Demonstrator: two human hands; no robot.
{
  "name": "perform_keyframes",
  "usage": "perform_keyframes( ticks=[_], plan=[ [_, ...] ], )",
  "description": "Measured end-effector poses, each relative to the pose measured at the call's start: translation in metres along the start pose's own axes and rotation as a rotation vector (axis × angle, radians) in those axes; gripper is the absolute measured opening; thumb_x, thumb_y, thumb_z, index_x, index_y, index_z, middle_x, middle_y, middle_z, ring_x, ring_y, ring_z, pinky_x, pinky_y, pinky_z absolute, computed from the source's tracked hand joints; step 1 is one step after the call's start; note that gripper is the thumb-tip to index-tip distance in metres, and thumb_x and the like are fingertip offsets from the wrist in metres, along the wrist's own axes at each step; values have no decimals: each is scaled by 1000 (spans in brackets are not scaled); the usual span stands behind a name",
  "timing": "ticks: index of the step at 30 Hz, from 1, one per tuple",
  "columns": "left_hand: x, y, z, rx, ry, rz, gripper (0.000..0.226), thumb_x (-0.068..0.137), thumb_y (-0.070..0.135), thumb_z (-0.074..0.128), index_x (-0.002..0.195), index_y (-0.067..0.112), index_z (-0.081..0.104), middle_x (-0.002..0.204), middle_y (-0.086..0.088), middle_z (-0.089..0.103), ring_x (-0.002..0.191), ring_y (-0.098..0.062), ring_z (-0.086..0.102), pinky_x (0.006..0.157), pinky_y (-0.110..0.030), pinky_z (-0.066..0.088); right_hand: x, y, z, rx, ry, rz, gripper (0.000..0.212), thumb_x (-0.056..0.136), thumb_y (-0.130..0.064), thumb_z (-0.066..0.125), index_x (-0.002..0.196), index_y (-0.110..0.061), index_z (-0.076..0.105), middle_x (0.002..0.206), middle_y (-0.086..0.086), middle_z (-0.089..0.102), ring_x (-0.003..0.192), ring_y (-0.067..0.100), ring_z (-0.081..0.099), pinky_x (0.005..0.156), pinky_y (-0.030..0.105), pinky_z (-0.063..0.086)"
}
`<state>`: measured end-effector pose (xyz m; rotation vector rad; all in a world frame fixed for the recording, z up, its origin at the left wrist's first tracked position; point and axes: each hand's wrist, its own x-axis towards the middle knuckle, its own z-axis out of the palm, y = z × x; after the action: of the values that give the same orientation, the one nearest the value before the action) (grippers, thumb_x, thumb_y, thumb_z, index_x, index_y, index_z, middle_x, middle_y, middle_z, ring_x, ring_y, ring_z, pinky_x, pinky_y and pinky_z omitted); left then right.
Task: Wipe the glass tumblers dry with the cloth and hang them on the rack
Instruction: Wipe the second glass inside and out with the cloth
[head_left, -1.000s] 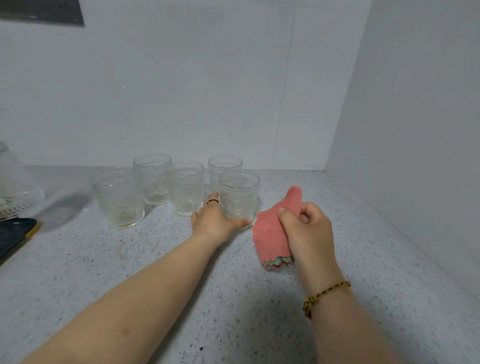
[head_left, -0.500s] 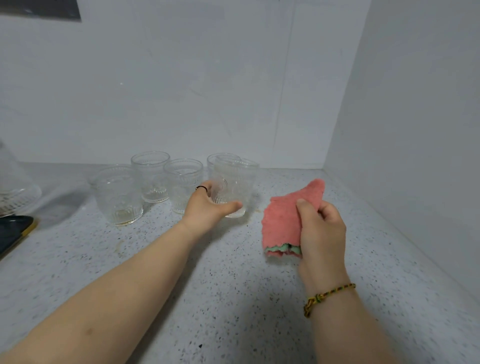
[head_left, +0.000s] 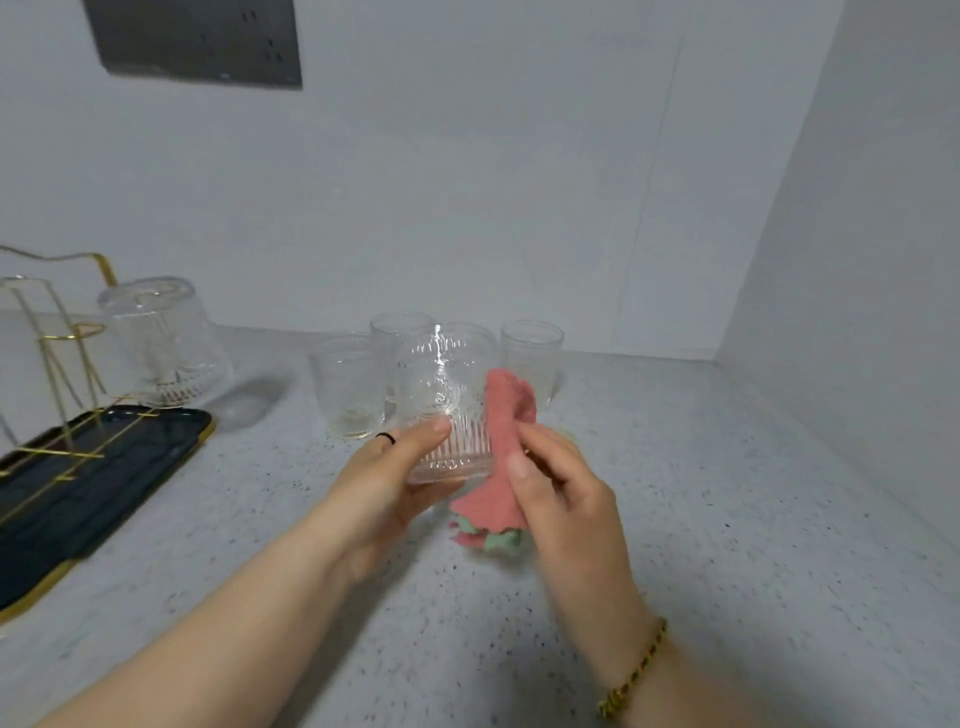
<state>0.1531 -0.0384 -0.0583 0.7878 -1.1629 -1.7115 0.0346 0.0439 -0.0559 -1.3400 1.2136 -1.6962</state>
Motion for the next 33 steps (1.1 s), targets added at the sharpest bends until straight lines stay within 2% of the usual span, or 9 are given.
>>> perform_keyframes(
  ticks=[5,10,12,17,22,26,28,30,33],
  plan=[
    [-7,-2,-4,36,-71,-46,38,56,30,66,86,7,67,74,-5,72,64,-13,68,58,-20,55,3,15,6,-320,81,-259,25,70,-43,54,95,-46,52,112,-17,47,103,-10,46,85,3,37],
    [-21,-10,10,76,-229,-92,6,61,15,75,65,11,75,75,-7,73,67,-14,69,65,-24,58,5,17,-1,-365,164,-344,31,80,-45,33,109,-52,37,134,-26,23,121,-21,23,96,-2,21],
    [-22,-11,10,45,-220,-79,17,64,22,62,65,12,76,75,-6,74,68,-12,69,64,-23,57,6,18,-1,-353,105,-291,33,82,-48,28,115,-53,27,138,-30,16,128,-16,17,101,0,16],
    [-16,-6,6,14,-93,-48,26,56,25,67,75,8,70,70,-3,73,61,-9,68,57,-18,54,5,26,7,-257,-70,-91,43,78,-56,30,119,-59,15,138,-12,36,114,15,42,98,25,34],
    [-17,-2,3,152,-145,-70,29,60,19,74,87,9,67,76,-2,74,70,-11,69,67,-22,56,4,23,7,-424,-6,-314,39,84,-44,29,120,-53,17,138,-31,5,125,-25,5,97,-5,10],
    [-20,-6,5,143,-168,-79,29,62,22,68,88,9,66,80,-2,74,74,-11,70,72,-21,56,9,16,-5,-283,18,-190,35,90,-47,34,122,-52,21,134,-26,32,119,-17,34,95,2,30],
    [-18,-4,5,66,-133,-84,32,58,23,74,86,8,67,80,-5,74,72,-12,69,72,-22,55,7,16,-4,-194,-39,-93,35,92,-38,36,127,-41,31,105,-13,55,80,-9,56,68,11,47],
    [-14,0,0,-18,-77,-86,36,58,30,61,87,8,66,84,-8,73,74,-15,69,74,-24,55,4,19,0,-229,-103,-24,39,93,-28,40,131,-34,35,91,-6,58,58,-1,54,52,17,47],
    [-9,3,-8,13,-36,-81,44,53,33,64,89,7,66,84,-8,71,75,-17,67,73,-24,55,0,25,7,-321,-96,-125,43,84,-41,46,120,-58,29,135,-9,44,95,1,56,84,31,52]
  ],
)
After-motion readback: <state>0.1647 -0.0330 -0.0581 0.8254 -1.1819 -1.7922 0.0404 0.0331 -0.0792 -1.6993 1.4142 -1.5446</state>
